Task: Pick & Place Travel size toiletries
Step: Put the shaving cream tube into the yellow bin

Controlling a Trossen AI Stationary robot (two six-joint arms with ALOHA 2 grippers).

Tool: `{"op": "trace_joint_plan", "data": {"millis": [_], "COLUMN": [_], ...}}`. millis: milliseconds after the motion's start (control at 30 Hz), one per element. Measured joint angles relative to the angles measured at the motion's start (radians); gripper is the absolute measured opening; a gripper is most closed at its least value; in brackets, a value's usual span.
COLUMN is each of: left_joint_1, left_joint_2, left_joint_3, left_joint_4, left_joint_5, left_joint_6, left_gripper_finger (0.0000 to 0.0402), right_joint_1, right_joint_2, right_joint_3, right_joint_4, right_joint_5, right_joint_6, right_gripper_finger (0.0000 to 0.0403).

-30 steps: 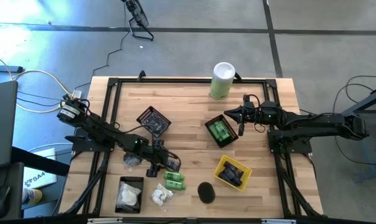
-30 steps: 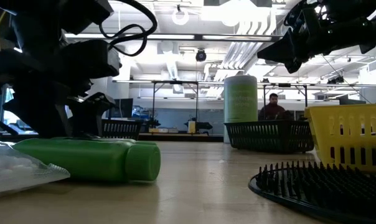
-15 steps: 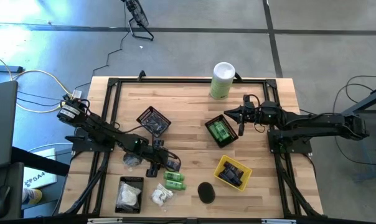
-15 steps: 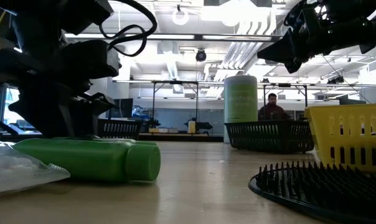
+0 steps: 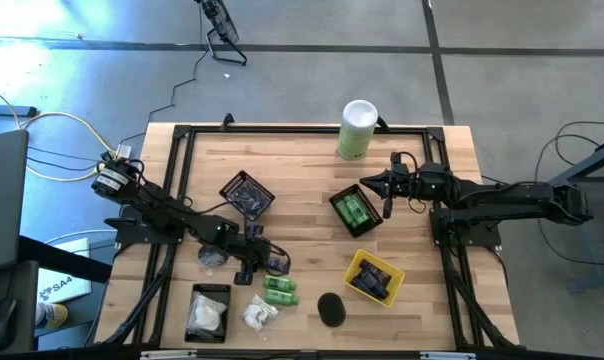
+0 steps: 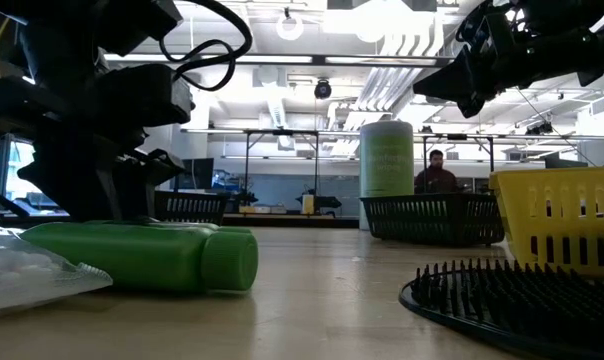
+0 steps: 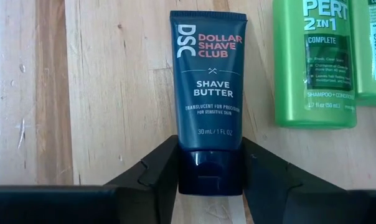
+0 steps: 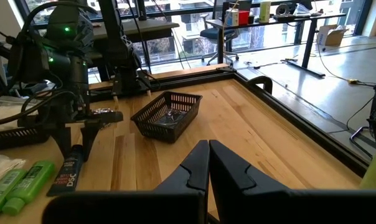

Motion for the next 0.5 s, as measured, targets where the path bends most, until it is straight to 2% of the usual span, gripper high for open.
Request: {"op": "trace_joint_plan", "data": {"millis": [500], "left_joint_1": [0.0], "left_joint_2": [0.0], "left_joint_3": [0.0], "left_joint_4": [0.004], "left_joint_5": [0.0], "left_joint_6": [-0.014], "left_gripper_finger": [0.0143], "right_joint_1": [0.0], "right_joint_2": [0.0], "right_joint_3": [0.0], "right_joint_4": [0.0], "right_joint_5": [0.0], "right_joint_6": [0.0], "right_gripper_finger": [0.0004]}}
